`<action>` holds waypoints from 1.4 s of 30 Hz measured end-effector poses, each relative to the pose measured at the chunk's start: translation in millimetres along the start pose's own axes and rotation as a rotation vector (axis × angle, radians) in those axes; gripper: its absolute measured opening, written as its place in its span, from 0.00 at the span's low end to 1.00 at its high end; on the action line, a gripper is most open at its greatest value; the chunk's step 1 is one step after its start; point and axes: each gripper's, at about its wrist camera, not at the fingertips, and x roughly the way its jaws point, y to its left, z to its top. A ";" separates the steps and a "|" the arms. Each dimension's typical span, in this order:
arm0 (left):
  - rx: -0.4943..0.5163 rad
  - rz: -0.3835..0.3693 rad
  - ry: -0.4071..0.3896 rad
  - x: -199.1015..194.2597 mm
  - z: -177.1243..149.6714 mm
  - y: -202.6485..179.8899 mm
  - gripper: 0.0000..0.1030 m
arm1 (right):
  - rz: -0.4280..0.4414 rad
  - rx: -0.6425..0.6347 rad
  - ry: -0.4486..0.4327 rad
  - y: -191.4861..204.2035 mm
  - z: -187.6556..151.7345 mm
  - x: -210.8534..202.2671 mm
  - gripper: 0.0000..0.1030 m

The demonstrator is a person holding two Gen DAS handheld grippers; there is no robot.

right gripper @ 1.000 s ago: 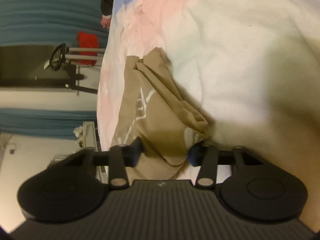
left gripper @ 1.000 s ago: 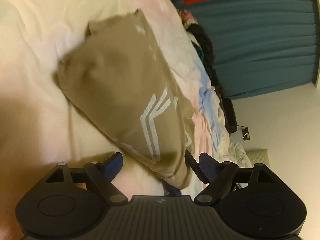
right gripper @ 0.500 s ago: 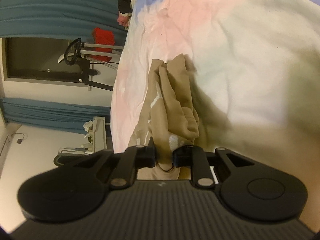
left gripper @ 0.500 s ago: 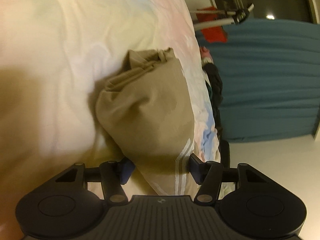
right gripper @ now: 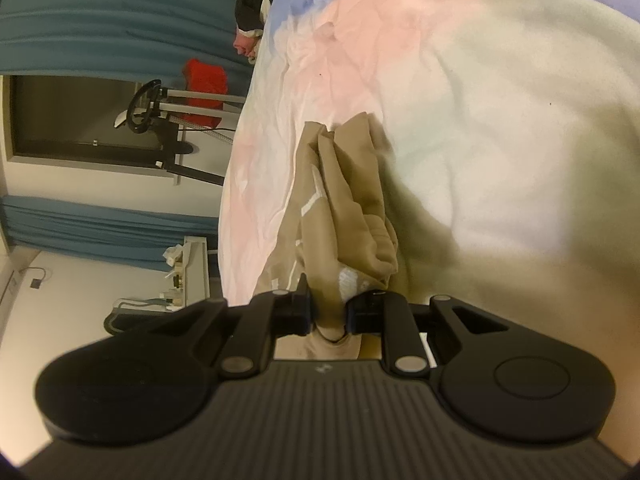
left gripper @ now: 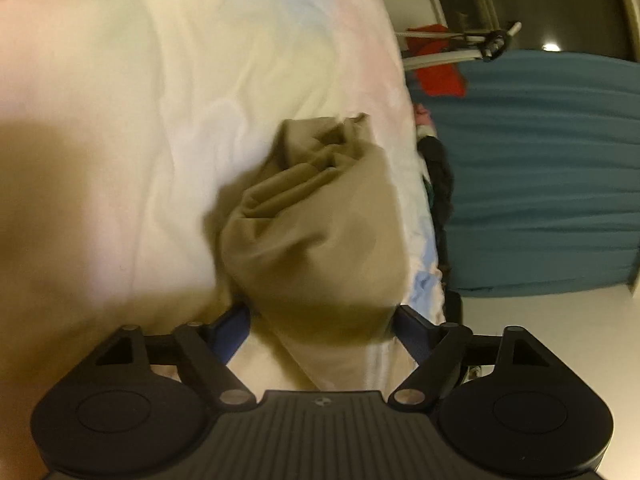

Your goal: Fold clothes

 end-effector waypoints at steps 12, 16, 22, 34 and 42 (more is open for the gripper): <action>0.100 0.018 -0.041 -34.1 -2.5 -33.4 0.35 | 0.018 -0.020 -0.001 17.5 1.5 -22.6 0.17; 0.111 0.005 0.000 -57.1 -9.1 -65.4 0.31 | 0.054 -0.038 -0.056 35.4 22.7 -58.6 0.11; 0.207 0.044 0.042 -49.1 -25.5 -135.4 0.29 | 0.071 -0.006 -0.100 41.1 66.5 -81.4 0.09; 0.286 -0.005 0.168 119.9 -51.4 -329.3 0.28 | 0.040 -0.096 -0.327 114.4 237.2 -91.8 0.08; 0.377 -0.135 0.215 296.5 -100.9 -421.9 0.28 | -0.079 -0.255 -0.606 148.0 365.4 -85.4 0.08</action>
